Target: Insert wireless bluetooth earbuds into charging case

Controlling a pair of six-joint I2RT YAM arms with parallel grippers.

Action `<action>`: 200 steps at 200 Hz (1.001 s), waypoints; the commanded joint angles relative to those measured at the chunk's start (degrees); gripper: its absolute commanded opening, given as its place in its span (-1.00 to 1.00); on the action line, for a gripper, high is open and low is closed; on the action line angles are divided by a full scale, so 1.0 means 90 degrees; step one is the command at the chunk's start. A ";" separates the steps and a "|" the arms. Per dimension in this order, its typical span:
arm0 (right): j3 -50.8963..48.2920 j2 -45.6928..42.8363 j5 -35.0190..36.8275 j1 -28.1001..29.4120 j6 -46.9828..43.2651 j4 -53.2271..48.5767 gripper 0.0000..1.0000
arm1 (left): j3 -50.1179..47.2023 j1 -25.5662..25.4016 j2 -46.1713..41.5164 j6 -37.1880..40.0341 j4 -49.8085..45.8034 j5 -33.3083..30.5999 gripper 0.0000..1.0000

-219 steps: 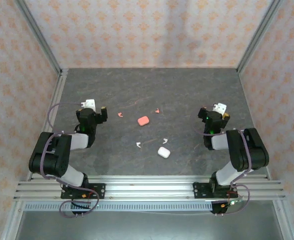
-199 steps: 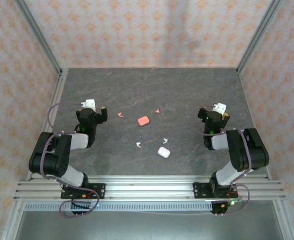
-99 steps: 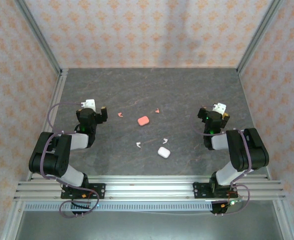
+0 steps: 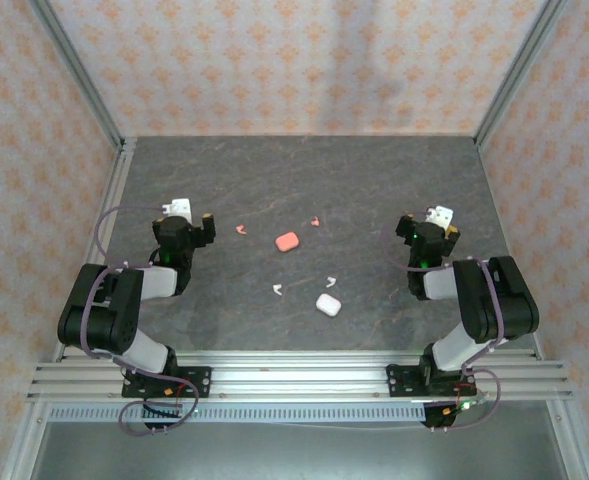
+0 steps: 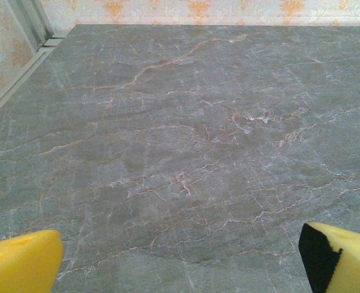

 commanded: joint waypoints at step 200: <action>0.4210 -0.0717 -0.0516 0.1821 0.0854 -0.7503 0.99 | 0.2205 0.0082 -0.3057 -0.2478 -0.6724 -0.0270 1.00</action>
